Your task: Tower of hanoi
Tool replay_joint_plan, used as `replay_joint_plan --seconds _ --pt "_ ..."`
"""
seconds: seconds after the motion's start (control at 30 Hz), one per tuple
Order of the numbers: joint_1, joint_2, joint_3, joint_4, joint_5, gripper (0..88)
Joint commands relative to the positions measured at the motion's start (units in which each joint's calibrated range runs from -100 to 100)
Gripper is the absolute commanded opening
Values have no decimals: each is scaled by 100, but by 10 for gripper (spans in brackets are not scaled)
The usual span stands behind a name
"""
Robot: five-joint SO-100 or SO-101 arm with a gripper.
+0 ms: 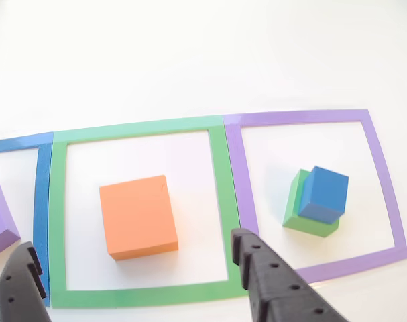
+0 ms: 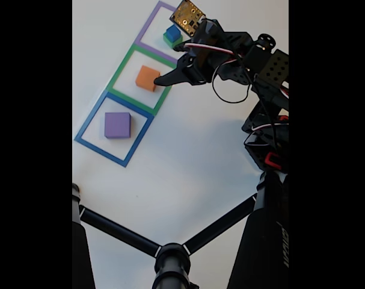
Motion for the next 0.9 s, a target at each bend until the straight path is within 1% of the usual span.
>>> replay_joint_plan --seconds 0.0,0.2,0.4,0.57,0.7,0.87 --pt "-99 342 518 -1479 0 358" --pt "-272 1085 1372 -3551 0 364" --pt "-185 1949 1899 -5033 0 371" --pt "-109 3152 2027 -6483 0 376" --pt "-99 4000 1899 -7284 0 377" --pt "-80 4993 1563 -7989 0 379"
